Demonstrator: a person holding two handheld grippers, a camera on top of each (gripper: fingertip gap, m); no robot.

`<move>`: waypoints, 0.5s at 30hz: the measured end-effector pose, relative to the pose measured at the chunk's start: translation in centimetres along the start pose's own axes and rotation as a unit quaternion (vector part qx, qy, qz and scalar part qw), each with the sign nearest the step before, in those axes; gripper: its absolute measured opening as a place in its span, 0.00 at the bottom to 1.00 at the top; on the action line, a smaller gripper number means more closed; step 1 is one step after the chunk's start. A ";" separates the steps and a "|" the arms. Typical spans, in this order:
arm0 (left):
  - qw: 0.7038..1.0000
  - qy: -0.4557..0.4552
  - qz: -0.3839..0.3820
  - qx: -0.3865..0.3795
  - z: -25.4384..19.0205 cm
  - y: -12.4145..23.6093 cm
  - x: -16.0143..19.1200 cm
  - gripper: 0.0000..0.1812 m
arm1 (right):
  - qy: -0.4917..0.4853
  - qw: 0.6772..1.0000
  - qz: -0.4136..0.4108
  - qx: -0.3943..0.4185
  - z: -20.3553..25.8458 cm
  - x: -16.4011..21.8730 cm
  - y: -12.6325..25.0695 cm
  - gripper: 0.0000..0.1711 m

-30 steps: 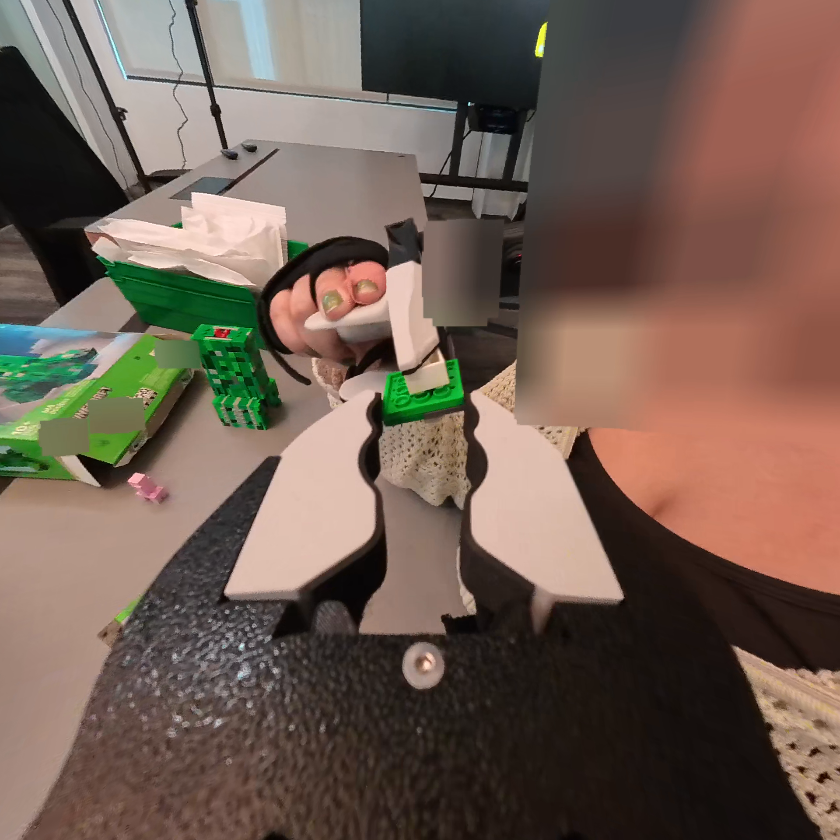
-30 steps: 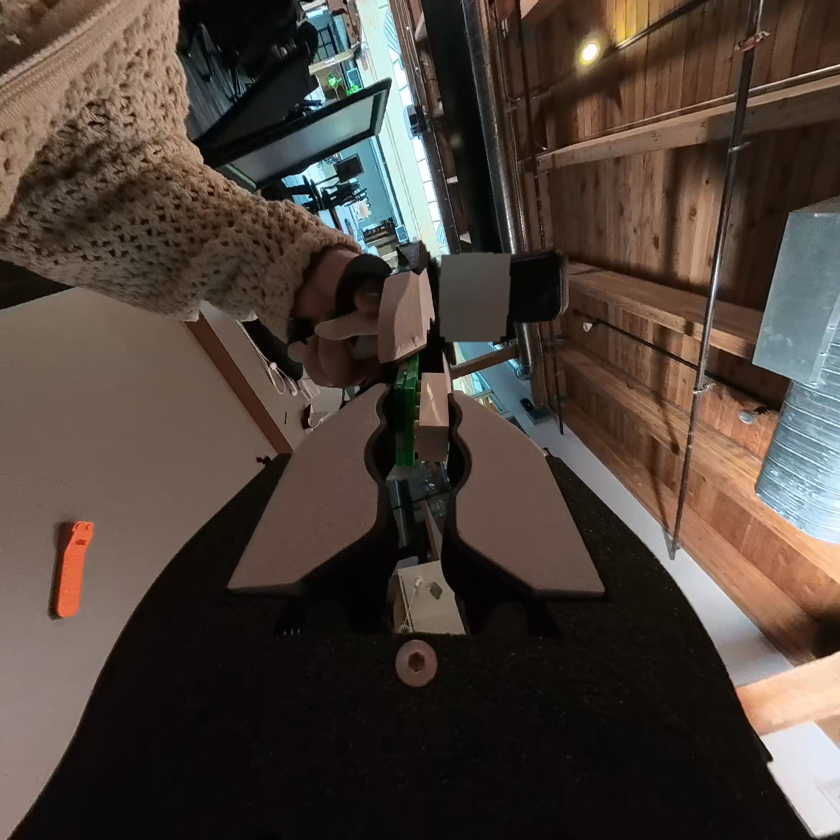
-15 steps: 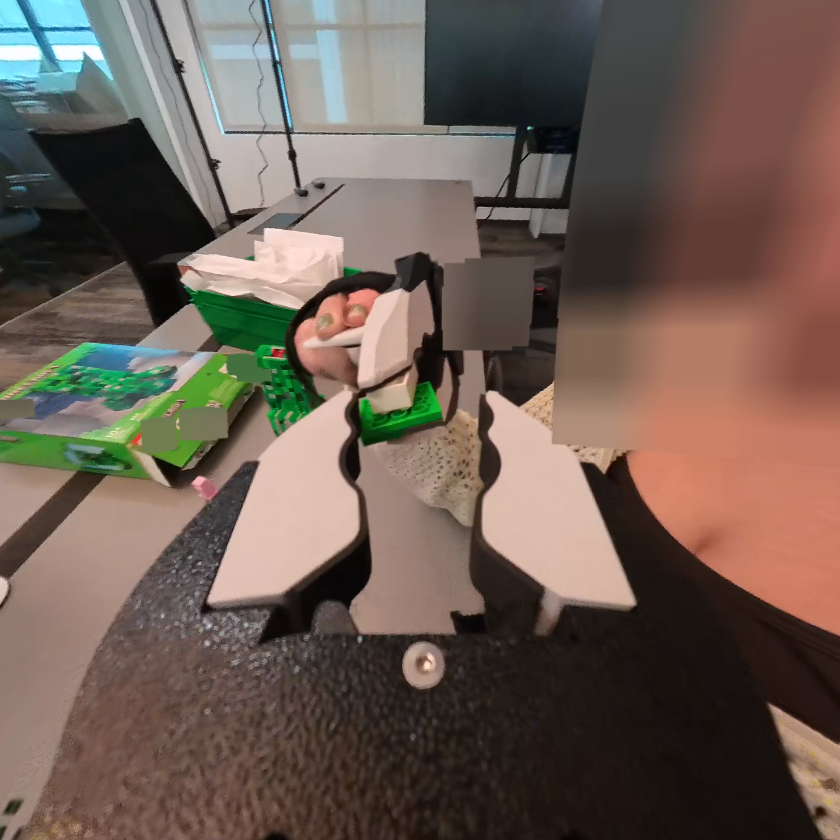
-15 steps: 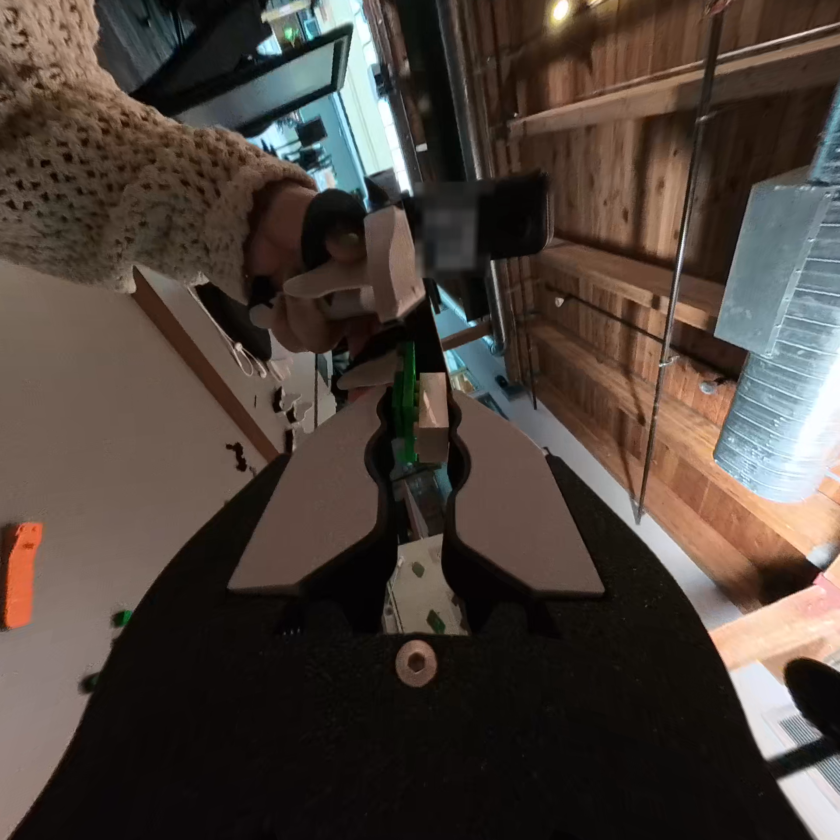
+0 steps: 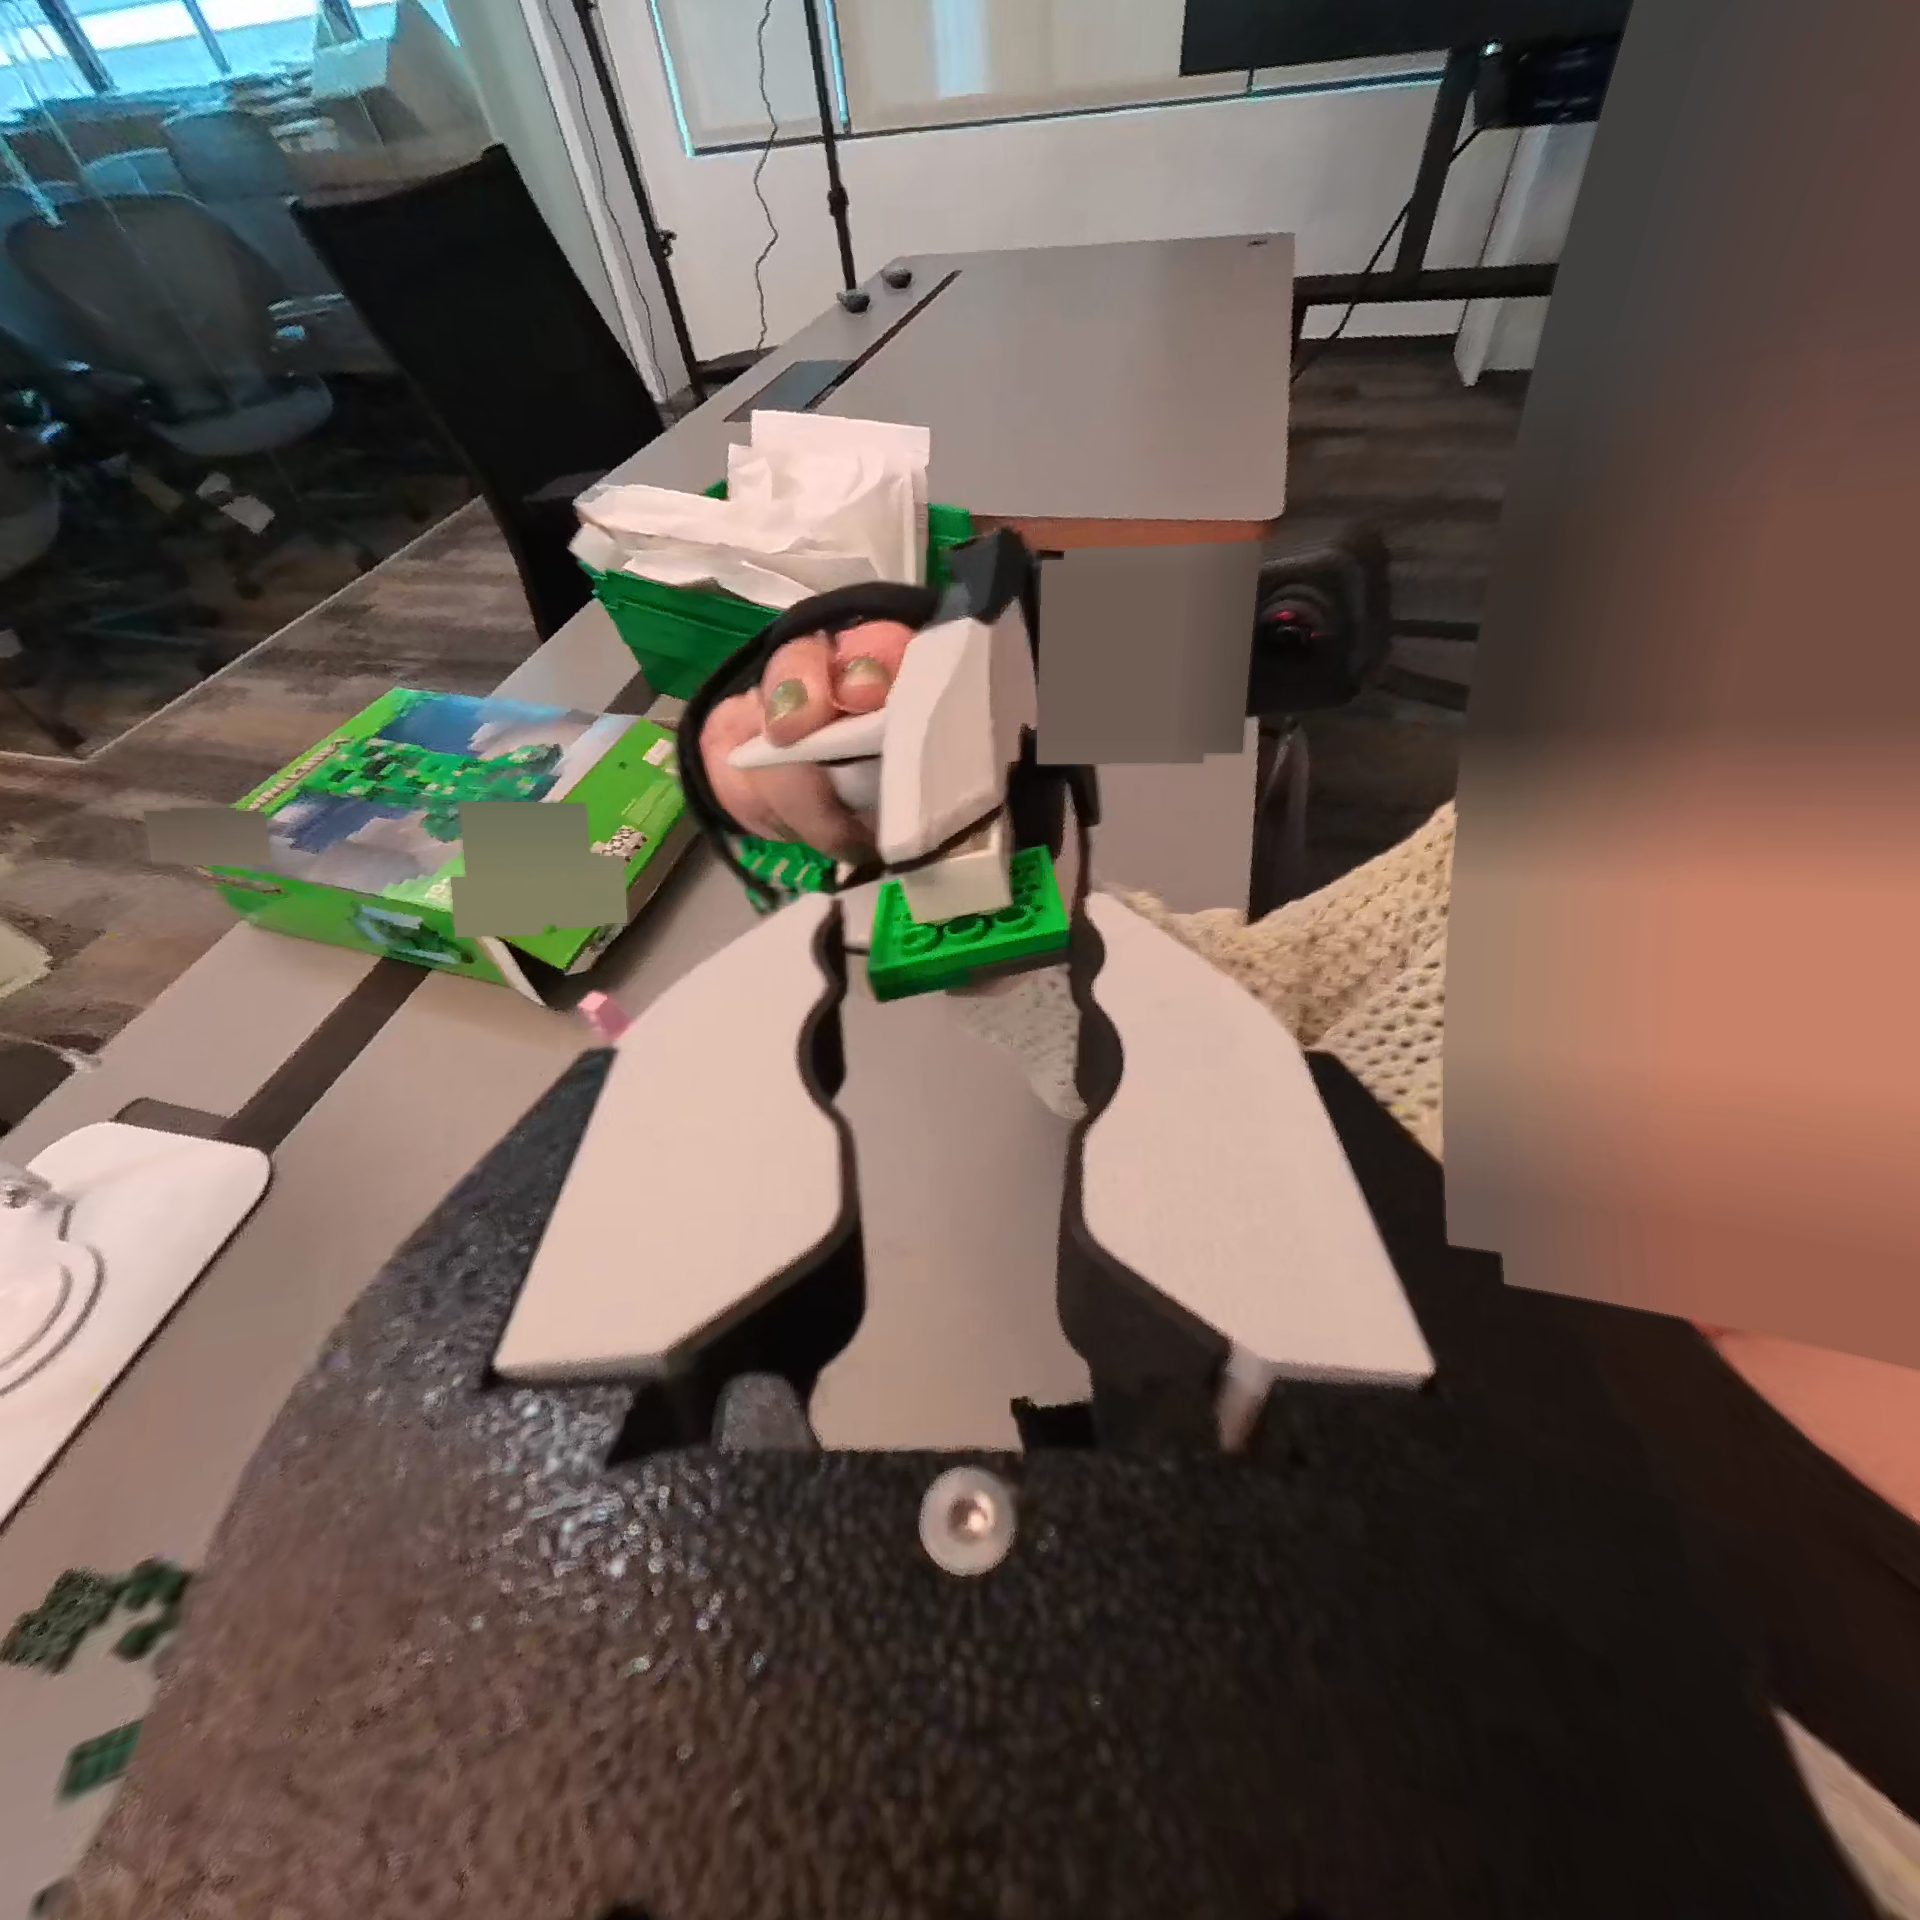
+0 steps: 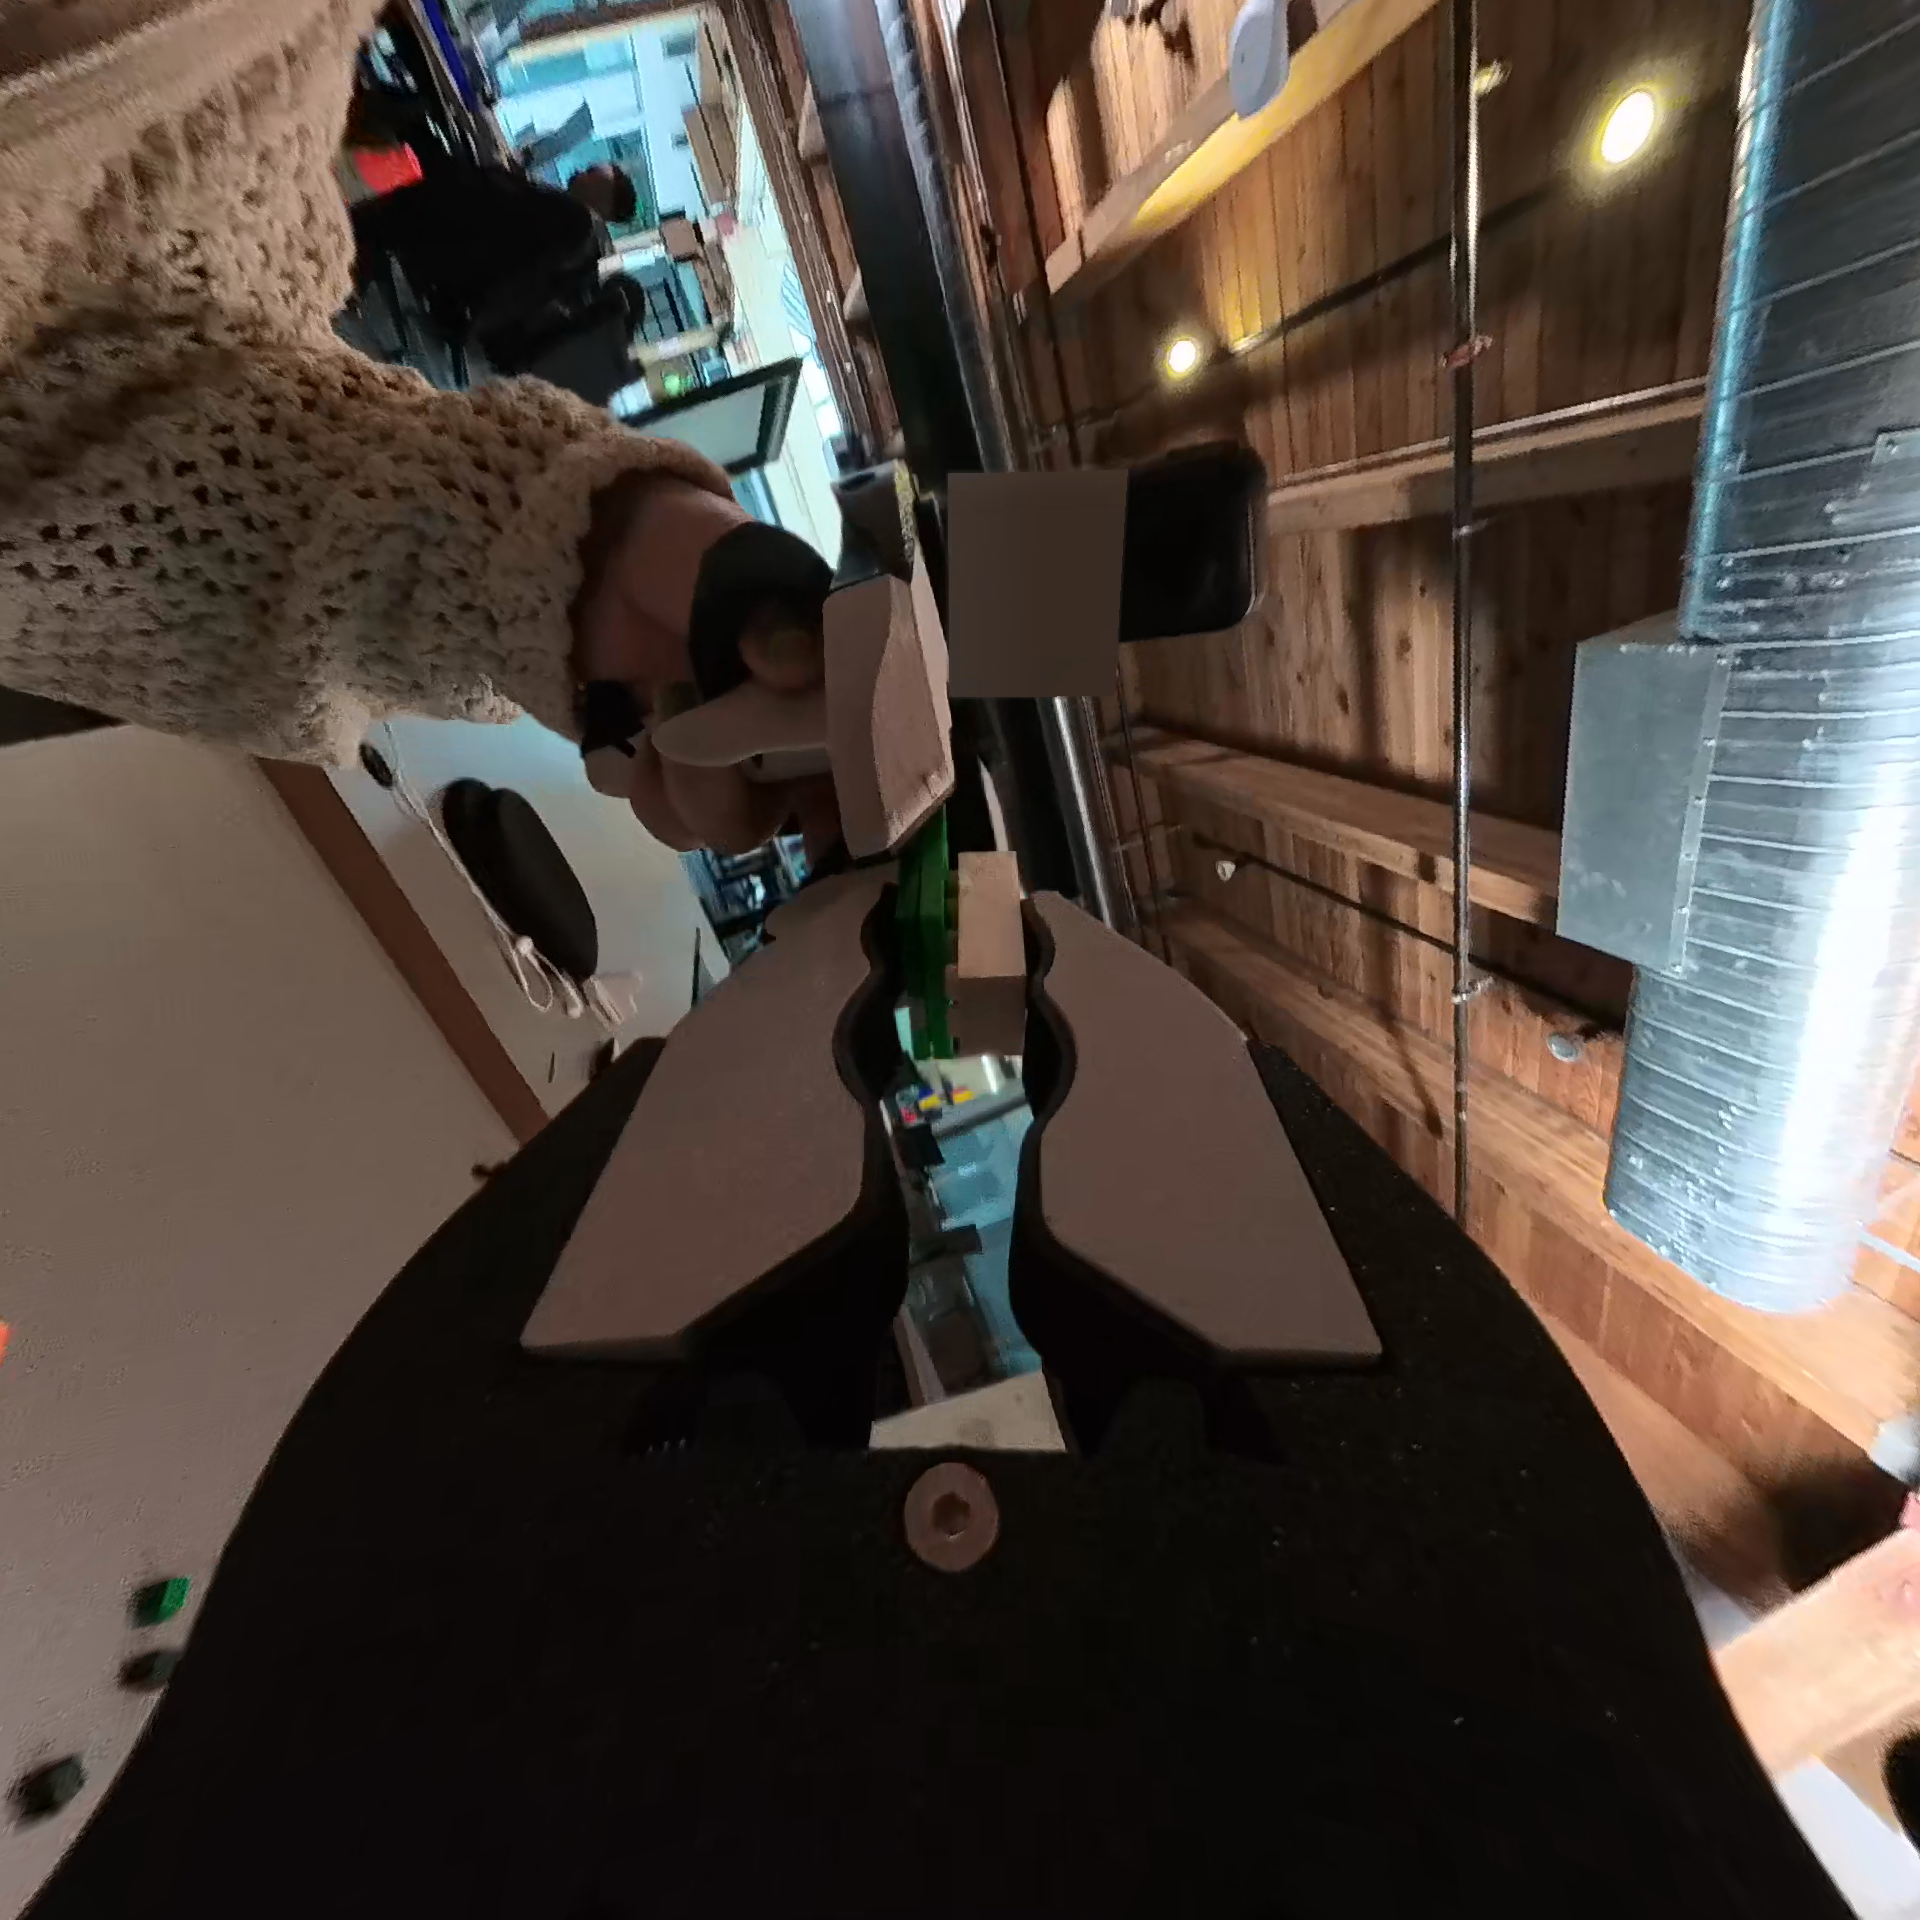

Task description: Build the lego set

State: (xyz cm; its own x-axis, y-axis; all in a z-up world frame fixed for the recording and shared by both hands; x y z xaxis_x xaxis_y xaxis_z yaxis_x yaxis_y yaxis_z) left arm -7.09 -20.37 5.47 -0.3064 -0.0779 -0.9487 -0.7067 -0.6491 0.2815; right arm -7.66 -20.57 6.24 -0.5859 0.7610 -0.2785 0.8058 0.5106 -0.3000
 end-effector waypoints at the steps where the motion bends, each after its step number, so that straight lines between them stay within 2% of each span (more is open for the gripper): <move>1: 1.000 0.004 0.000 0.002 -0.5 -0.2 -0.1 0.23 | -0.002 1.000 -0.013 0.001 -0.1 -0.3 0.2 0.11; 5: 1.000 -0.012 -0.012 -0.026 -1.3 -0.6 -0.3 0.20 | -0.012 0.999 -0.049 -0.009 0.0 -1.2 0.5 0.11; 11: 0.999 0.014 -0.048 0.009 -2.5 -0.2 -0.3 0.20 | -0.044 0.994 -0.098 -0.035 0.7 -2.5 0.3 0.11; 15: 0.998 0.020 -0.056 0.017 -2.8 0.0 0.1 0.20 | -0.050 0.993 -0.088 -0.055 1.2 -2.7 0.1 0.11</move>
State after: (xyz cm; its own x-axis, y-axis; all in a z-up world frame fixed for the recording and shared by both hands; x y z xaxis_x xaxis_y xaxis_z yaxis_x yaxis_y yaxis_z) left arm -5.31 -22.52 5.02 -0.1993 -0.0360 -0.9793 -0.7562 -0.6299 0.1771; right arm -6.13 -23.09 5.89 -0.7203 0.6146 -0.3215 0.6907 0.6780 -0.2516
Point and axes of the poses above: each gripper's, where its closed fingertips meet, y back along the fingers, x out of its underside, z = x × y across the jaws, the point moved 1 cm from there along y, back along the fingers, and after that the axes turned 3 degrees about -y, right-handed, at the moved point
